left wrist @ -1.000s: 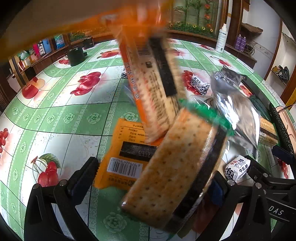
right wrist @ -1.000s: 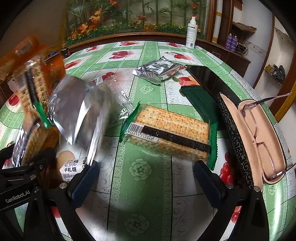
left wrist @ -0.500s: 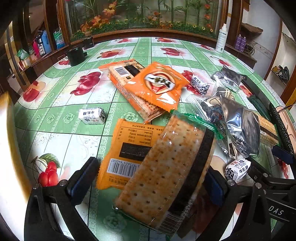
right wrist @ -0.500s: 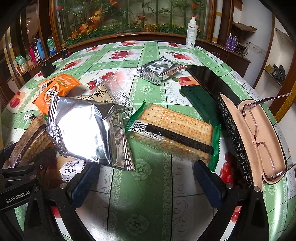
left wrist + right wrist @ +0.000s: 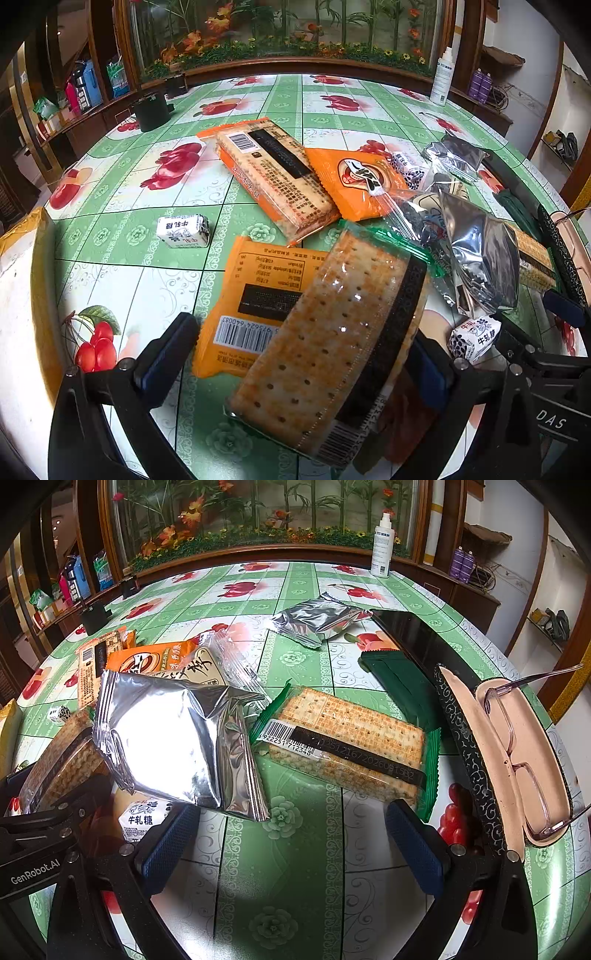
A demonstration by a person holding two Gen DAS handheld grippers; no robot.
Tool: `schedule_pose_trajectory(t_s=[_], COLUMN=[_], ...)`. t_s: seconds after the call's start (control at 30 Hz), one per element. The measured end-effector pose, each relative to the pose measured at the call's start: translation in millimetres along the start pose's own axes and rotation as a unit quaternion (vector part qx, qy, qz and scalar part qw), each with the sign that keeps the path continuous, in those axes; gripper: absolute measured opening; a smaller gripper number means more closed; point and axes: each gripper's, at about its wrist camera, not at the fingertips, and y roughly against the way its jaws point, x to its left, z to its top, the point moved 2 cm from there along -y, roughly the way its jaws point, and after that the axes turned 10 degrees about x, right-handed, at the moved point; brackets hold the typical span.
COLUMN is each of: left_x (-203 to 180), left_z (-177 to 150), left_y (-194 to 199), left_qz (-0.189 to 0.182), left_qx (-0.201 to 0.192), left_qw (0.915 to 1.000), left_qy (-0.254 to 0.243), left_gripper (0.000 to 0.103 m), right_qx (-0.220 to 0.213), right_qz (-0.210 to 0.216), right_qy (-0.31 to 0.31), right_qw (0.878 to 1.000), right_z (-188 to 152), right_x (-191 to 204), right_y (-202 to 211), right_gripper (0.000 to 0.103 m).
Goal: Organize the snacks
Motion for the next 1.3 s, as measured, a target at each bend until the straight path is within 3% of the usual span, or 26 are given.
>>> schedule_pose_trajectory(t_s=[0.2,0.3,0.5,0.63,0.77,0.83,0.97,1.07,1.17,1.3], left_x=[0.0,-0.1,-0.1,0.0,0.1,0.0,3.0,8.4,15.4,17.5], left_z=[-0.2,-0.2,-0.4,-0.3,-0.4,-0.4,-1.6,-8.3,-10.1,5.7], left_y=[0.0,-0.1,-0.1,0.0,-0.1,0.0,2.1,14.1,33.5,39.7], left_qz=[0.000,0.000,0.000,0.000,0.000,0.001,-0.002,-0.030,-0.049,-0.068], left_qx=[0.000,0.000,0.000,0.000,0.000,0.000,0.031,0.056,0.047,0.051], left_qw=[1.0000,1.0000,1.0000,1.0000,1.0000,1.0000,0.9995,0.9980,0.9977,0.9958], left_qy=[0.000,0.000,0.000,0.000,0.000,0.001,-0.006,-0.003,-0.007,-0.035], left_gripper=[0.103,0.103,0.103,0.103,0.103,0.103,0.103,0.103,0.103,0.092], right_qx=[0.001,0.021,0.050,0.093,0.098,0.095,0.098,0.096,0.095,0.090], right_qz=[0.002,0.018,0.080,0.131,0.159,0.176,0.200,0.202,0.202,0.203], right_qy=[0.004,0.035,0.071,0.084,0.102,0.120,0.155,0.162,0.158,0.146], right_qw=[1.000,0.999,0.993,0.983,0.977,0.972,0.963,0.961,0.962,0.964], right_z=[-0.1,0.7,-9.7,-14.9,-19.6,-23.2,-30.9,-33.6,-31.5,-26.7], right_x=[-0.1,-0.1,-8.1,-16.3,-20.2,-18.7,-14.6,-15.4,-18.5,-22.5], right_y=[0.0,0.0,9.7,17.1,31.4,40.0,50.7,54.3,54.8,56.4], right_gripper=[0.102,0.102,0.102,0.102,0.095,0.080,0.076,0.076,0.076,0.076])
